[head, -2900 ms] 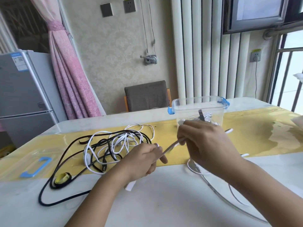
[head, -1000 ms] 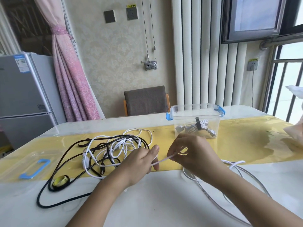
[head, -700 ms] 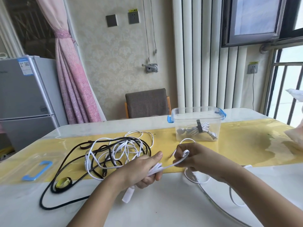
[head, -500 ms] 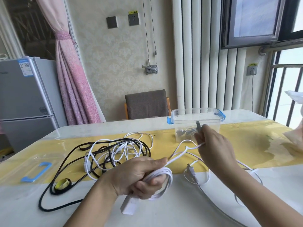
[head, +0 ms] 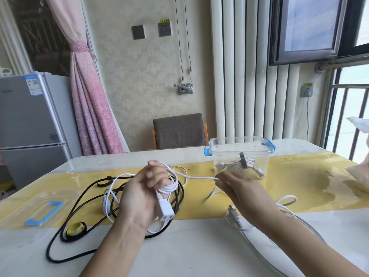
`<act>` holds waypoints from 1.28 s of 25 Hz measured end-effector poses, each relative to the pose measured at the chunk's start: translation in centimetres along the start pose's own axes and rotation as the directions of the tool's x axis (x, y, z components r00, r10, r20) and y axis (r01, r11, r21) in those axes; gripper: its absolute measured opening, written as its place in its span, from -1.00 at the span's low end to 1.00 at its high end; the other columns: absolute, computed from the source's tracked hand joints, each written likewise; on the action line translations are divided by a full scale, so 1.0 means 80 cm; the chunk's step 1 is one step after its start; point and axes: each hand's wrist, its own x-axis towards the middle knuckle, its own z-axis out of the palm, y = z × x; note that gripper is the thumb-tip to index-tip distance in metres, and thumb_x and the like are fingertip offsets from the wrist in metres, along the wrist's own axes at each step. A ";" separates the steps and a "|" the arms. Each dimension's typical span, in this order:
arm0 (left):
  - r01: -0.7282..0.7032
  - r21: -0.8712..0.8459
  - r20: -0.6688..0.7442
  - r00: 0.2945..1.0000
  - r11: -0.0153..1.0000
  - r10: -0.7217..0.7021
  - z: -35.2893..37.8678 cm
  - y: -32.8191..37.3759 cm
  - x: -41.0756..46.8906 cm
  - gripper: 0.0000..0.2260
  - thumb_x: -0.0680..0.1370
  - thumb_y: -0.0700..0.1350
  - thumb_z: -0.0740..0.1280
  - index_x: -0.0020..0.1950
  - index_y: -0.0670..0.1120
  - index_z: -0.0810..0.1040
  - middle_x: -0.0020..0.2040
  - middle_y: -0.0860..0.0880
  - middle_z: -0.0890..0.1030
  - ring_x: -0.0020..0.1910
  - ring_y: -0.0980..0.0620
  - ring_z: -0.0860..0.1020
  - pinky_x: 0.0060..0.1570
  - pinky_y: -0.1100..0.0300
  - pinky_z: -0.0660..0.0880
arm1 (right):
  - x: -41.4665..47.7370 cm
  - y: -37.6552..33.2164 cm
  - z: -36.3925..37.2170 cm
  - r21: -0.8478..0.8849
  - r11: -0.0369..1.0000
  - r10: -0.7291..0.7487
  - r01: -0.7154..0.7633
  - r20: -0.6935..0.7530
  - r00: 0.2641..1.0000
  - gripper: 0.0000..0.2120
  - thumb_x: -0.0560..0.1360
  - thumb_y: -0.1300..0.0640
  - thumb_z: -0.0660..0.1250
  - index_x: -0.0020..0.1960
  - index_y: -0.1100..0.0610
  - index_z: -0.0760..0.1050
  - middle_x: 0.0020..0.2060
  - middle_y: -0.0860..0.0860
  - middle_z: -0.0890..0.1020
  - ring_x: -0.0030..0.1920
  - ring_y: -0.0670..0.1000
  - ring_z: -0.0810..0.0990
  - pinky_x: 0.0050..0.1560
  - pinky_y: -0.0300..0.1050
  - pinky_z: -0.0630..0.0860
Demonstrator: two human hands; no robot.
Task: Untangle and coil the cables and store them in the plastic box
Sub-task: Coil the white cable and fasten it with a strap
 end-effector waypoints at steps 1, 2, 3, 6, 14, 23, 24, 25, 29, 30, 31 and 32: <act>-0.103 0.012 -0.032 0.994 0.995 0.103 0.002 0.003 0.000 -0.83 0.36 -0.43 0.35 -0.17 -0.19 0.52 -0.37 -0.01 0.42 -0.48 0.11 0.35 -0.46 0.24 0.40 | -0.003 -0.003 0.004 -0.006 0.998 -0.059 0.060 0.116 0.991 -0.58 0.56 -0.28 -0.05 0.06 -0.07 0.46 -0.17 -0.06 0.57 -0.20 0.09 0.58 -0.30 -0.04 0.46; -0.195 0.091 -0.079 0.976 0.977 0.202 0.005 0.006 0.002 -0.78 0.29 -0.43 0.40 -0.17 -0.18 0.52 -0.34 0.01 0.43 -0.46 0.11 0.39 -0.44 0.26 0.43 | -0.006 -0.007 0.011 -0.024 0.991 -0.120 0.128 0.217 0.969 -0.54 0.55 -0.28 -0.10 0.12 -0.09 0.46 -0.12 -0.06 0.60 -0.14 0.09 0.58 -0.23 -0.04 0.48; -0.252 0.202 -0.121 0.953 0.946 0.279 0.007 0.007 0.004 -0.77 0.26 -0.40 0.42 -0.18 -0.16 0.53 -0.33 0.03 0.43 -0.44 0.13 0.41 -0.42 0.29 0.44 | -0.010 -0.011 0.020 -0.032 0.979 -0.186 0.202 0.273 0.944 -0.54 0.55 -0.26 -0.11 0.16 -0.10 0.46 -0.07 -0.05 0.61 -0.09 0.08 0.58 -0.19 -0.06 0.47; -0.231 0.563 -0.231 0.878 0.794 0.419 0.009 -0.001 0.011 -0.90 0.47 -0.31 0.24 -0.12 -0.13 0.49 -0.37 0.06 0.45 -0.53 0.18 0.33 -0.50 0.38 0.33 | -0.014 -0.027 0.026 0.005 0.954 -0.287 0.298 0.292 0.912 -0.67 0.60 -0.14 0.01 0.13 -0.07 0.49 -0.08 -0.04 0.62 -0.11 0.08 0.55 -0.30 -0.11 0.34; 0.059 0.819 0.187 0.913 -0.571 0.363 -0.014 -0.033 -0.004 -0.83 0.64 -0.13 0.08 -0.02 0.04 0.44 -0.28 0.04 0.52 -0.45 0.14 0.44 -0.35 0.25 0.41 | -0.015 -0.053 -0.007 0.041 0.889 -0.457 0.456 0.108 0.883 -0.71 0.58 -0.11 0.12 -0.15 -0.06 0.56 -0.40 -0.10 0.43 -0.45 -0.03 0.38 -0.54 -0.18 0.29; 0.387 0.920 -0.380 0.919 0.066 -0.101 0.028 -0.046 -0.014 -0.54 0.51 0.20 0.12 -0.35 -0.12 0.52 -0.58 -0.01 0.21 -0.66 0.12 0.10 -0.64 0.34 0.06 | 0.006 -0.016 -0.041 0.019 0.941 -0.318 0.338 -0.291 0.902 -0.70 0.56 -0.05 0.19 -0.04 0.06 0.65 -0.33 -0.02 0.51 -0.44 0.05 0.48 -0.51 -0.13 0.43; 0.403 0.904 -0.380 0.910 0.140 -0.166 0.030 -0.045 -0.015 -0.56 0.51 0.19 0.15 -0.37 -0.10 0.50 -0.59 0.01 0.21 -0.67 0.14 0.09 -0.66 0.37 0.05 | 0.008 -0.009 -0.039 0.016 0.950 -0.292 0.312 -0.311 0.904 -0.69 0.56 -0.05 0.18 -0.01 0.06 0.65 -0.32 -0.02 0.51 -0.43 0.05 0.49 -0.50 -0.14 0.44; 0.407 0.884 -0.359 0.906 0.230 -0.225 0.030 -0.042 -0.015 -0.59 0.52 0.18 0.20 -0.39 -0.07 0.49 -0.60 0.02 0.23 -0.69 0.16 0.10 -0.68 0.38 0.06 | 0.008 -0.002 -0.037 0.027 0.960 -0.256 0.279 -0.320 0.912 -0.68 0.56 -0.05 0.16 0.02 0.06 0.65 -0.30 -0.02 0.52 -0.42 0.06 0.50 -0.48 -0.13 0.46; 0.373 0.615 0.008 0.878 0.694 -0.478 0.027 -0.031 -0.010 -0.71 0.62 0.05 0.17 -0.17 -0.09 0.50 -0.40 -0.02 0.55 -0.59 0.13 0.43 -0.55 0.32 0.32 | 0.009 0.018 -0.022 0.047 0.984 -0.148 0.170 -0.300 0.942 -0.67 0.55 0.01 0.12 0.15 0.01 0.60 -0.28 -0.03 0.55 -0.36 0.07 0.56 -0.45 -0.08 0.50; 0.374 0.515 0.095 0.870 0.772 -0.484 0.029 -0.030 -0.008 -0.71 0.66 -0.02 0.09 -0.09 -0.14 0.49 -0.28 -0.07 0.60 -0.49 0.09 0.51 -0.46 0.29 0.39 | 0.008 0.018 -0.017 0.039 0.984 -0.157 0.175 -0.278 0.948 -0.64 0.54 0.04 0.09 0.18 0.00 0.59 -0.29 -0.04 0.55 -0.38 0.06 0.55 -0.46 -0.12 0.49; 0.365 0.447 0.141 0.873 0.817 -0.467 0.032 -0.029 -0.007 -0.71 0.67 -0.08 0.04 -0.04 -0.18 0.48 -0.19 -0.12 0.61 -0.43 0.06 0.52 -0.40 0.26 0.41 | 0.006 0.016 -0.010 0.031 0.983 -0.171 0.183 -0.238 0.956 -0.62 0.52 0.06 0.06 0.19 -0.02 0.57 -0.31 -0.05 0.55 -0.40 0.05 0.54 -0.49 -0.14 0.47; 0.338 0.420 0.160 0.886 0.842 -0.436 0.034 -0.029 -0.006 -0.72 0.67 -0.12 0.02 0.01 -0.21 0.46 -0.14 -0.15 0.60 -0.41 0.06 0.46 -0.38 0.23 0.39 | 0.004 0.012 -0.003 0.023 0.982 -0.182 0.190 -0.187 0.965 -0.61 0.50 0.07 0.07 0.19 -0.05 0.57 -0.32 -0.06 0.54 -0.42 0.05 0.54 -0.52 -0.15 0.46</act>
